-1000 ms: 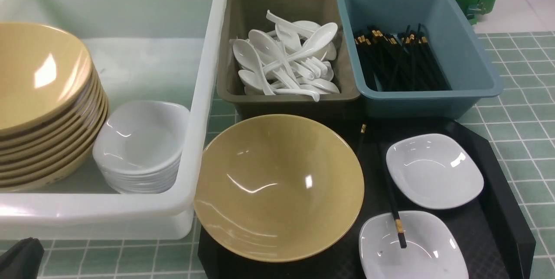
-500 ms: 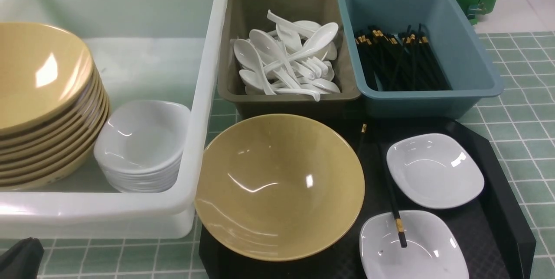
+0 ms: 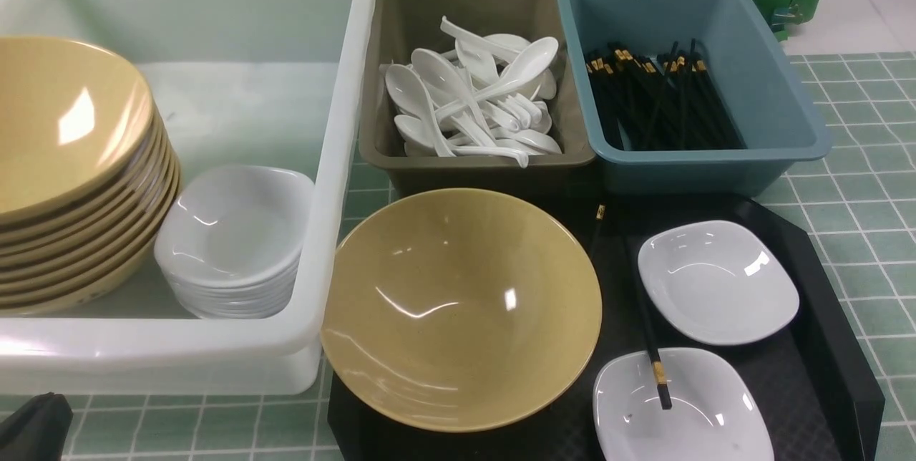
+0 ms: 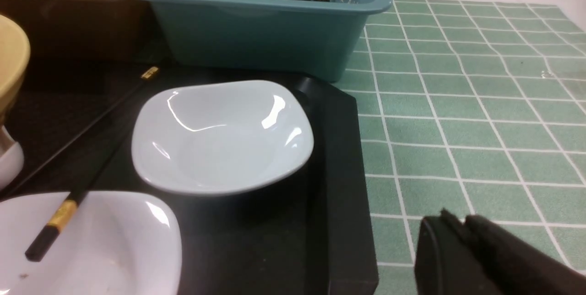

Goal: On blue table put chopsticks spoon bowls plates into blue grey white boxes.
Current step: 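Grasp the large bowl on the tray by its rim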

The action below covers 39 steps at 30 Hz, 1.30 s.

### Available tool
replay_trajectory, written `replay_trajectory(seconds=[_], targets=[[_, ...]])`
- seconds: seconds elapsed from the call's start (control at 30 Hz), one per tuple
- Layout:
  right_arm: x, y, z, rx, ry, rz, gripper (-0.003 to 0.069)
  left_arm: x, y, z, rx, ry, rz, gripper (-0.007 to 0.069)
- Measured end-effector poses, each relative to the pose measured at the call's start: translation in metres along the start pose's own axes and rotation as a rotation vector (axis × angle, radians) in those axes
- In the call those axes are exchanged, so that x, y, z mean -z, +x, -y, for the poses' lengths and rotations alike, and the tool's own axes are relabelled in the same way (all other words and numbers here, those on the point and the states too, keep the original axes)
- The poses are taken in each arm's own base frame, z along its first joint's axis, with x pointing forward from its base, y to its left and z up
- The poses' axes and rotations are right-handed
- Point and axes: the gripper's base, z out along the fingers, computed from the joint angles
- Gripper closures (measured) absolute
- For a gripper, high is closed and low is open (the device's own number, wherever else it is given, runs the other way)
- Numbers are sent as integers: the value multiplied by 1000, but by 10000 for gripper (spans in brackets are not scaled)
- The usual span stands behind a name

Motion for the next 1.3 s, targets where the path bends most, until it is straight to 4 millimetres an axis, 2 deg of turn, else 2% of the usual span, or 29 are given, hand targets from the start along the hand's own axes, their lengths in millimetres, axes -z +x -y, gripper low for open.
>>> replay_trajectory(seconds=[0.27, 0.4, 0.47, 0.53, 0.73, 0.8, 0.93, 1.07, 1.13, 1.2, 1.27, 1.3], targets=[[0, 0, 0, 1, 0, 0, 551, 0, -2, -1, -45, -6, 31, 622], [0, 0, 0, 5, 1, 0, 545, 1, -17, 0, -46, -8, 193, 622], [0, -2, 1, 47, 7, 20, 544, 5, -31, 0, -54, -11, 347, 622], [0, -7, 1, 70, 13, 87, 543, 10, -42, 0, -63, -13, 484, 622], [12, -45, 2, 74, 41, 537, 538, 26, -64, 1, -72, -14, 783, 622], [19, -55, 2, 6, 26, 672, 535, 33, -70, 2, -67, -11, 879, 622], [29, -65, 2, -210, -66, 825, 532, 49, -80, 2, -16, 21, 1089, 622], [33, -69, 2, -361, -144, 880, 530, 59, -90, 3, 35, 67, 1175, 622], [35, -72, 2, -365, -148, 890, 530, 65, -109, 5, 32, 71, 1128, 622], [41, -90, 2, -320, -127, 889, 542, 73, -142, 7, 31, 67, 1049, 622], [45, -119, 3, -213, -66, 807, 585, 64, -178, 8, 30, 52, 896, 622], [39, -130, 3, -167, -39, 718, 609, 54, -187, 8, 29, 46, 826, 622]])
